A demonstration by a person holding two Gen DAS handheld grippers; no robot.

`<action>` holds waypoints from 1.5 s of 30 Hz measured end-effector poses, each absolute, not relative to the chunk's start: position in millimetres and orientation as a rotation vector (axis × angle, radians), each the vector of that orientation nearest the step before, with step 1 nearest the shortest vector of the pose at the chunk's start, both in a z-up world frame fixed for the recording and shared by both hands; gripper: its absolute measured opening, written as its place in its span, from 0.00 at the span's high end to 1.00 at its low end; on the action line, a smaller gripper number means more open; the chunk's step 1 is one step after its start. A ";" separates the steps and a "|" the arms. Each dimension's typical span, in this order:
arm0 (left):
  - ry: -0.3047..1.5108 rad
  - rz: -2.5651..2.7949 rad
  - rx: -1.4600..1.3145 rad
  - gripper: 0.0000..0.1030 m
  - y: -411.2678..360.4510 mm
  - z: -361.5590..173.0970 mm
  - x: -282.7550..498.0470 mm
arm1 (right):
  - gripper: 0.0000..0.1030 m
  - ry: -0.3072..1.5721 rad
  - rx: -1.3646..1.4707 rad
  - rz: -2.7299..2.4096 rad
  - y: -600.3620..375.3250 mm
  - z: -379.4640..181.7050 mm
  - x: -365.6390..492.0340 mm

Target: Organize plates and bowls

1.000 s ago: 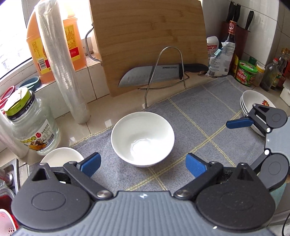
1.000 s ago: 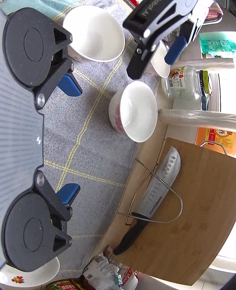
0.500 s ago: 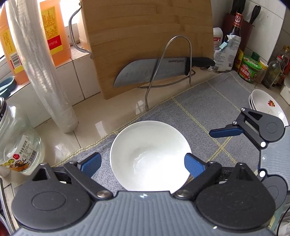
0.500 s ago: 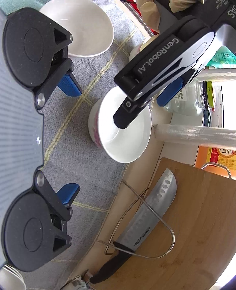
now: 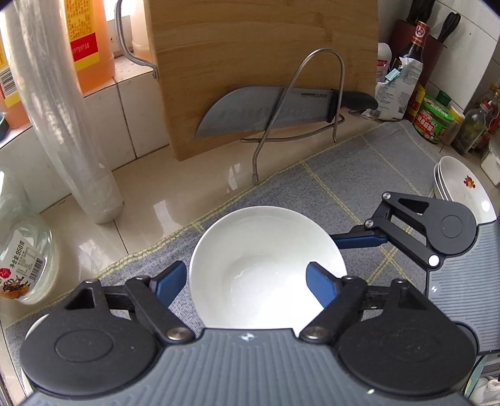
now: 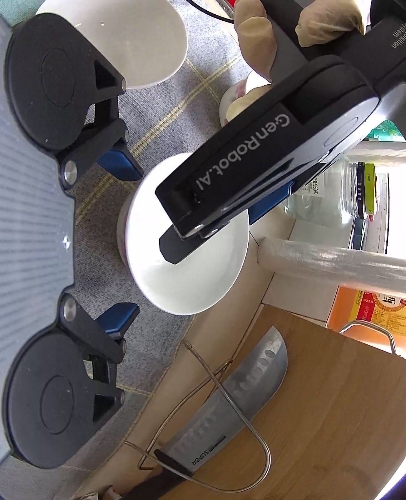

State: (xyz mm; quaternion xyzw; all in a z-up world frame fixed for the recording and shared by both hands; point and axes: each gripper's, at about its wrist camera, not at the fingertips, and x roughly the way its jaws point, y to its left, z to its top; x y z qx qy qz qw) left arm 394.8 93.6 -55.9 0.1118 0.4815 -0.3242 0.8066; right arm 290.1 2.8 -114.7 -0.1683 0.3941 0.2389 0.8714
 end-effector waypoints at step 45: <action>0.980 -0.879 0.286 0.25 38.5 -34.9 309.5 | 0.21 0.866 -0.378 0.395 -35.6 -88.2 207.5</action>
